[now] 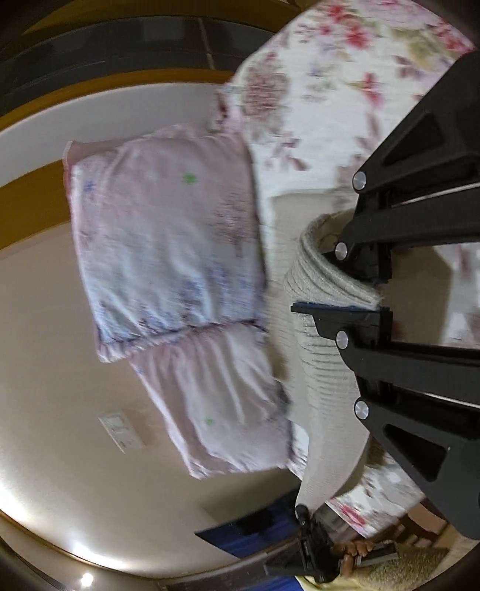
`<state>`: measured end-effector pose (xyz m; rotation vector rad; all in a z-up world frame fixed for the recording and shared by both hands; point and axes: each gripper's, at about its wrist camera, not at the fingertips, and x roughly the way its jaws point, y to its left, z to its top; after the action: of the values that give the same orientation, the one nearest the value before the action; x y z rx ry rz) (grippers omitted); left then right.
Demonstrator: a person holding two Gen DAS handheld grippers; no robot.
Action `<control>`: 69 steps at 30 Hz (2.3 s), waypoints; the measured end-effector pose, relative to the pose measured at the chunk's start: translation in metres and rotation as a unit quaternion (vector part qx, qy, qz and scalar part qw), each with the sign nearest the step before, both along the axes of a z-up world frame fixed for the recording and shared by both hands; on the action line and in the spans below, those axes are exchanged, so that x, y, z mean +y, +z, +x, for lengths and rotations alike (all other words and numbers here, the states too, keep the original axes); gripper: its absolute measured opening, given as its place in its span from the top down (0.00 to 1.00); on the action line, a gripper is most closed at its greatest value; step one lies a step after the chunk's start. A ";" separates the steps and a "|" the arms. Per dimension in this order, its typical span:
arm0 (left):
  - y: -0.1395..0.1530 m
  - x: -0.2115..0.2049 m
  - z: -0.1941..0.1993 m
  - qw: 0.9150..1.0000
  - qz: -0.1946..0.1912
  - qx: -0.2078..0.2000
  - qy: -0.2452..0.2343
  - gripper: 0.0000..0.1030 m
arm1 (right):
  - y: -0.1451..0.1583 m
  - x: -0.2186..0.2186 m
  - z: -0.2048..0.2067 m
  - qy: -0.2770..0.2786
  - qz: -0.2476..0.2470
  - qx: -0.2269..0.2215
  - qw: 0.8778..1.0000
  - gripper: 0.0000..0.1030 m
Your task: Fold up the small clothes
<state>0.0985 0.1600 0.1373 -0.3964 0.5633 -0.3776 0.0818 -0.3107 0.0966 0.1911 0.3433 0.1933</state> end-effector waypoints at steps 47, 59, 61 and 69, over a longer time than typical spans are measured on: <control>-0.112 -0.001 0.120 0.988 -0.001 0.151 0.007 0.69 | -0.095 -0.056 0.123 -0.087 0.012 0.224 0.971 0.90; -0.124 -0.001 0.114 0.985 0.043 0.166 0.005 0.95 | -0.096 -0.055 0.098 -0.136 -0.020 0.221 0.965 0.92; -0.128 0.001 0.114 0.985 0.037 0.171 0.006 0.95 | -0.102 -0.050 0.104 -0.140 -0.040 0.230 0.962 0.91; -0.105 0.001 0.097 0.993 0.029 0.113 0.020 0.67 | -0.073 -0.022 0.107 -0.126 -0.079 0.182 0.972 0.70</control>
<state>0.1955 0.1605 0.0319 -0.3974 0.7835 -0.2785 0.1885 -0.3330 0.0241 0.1093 0.6920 -0.1226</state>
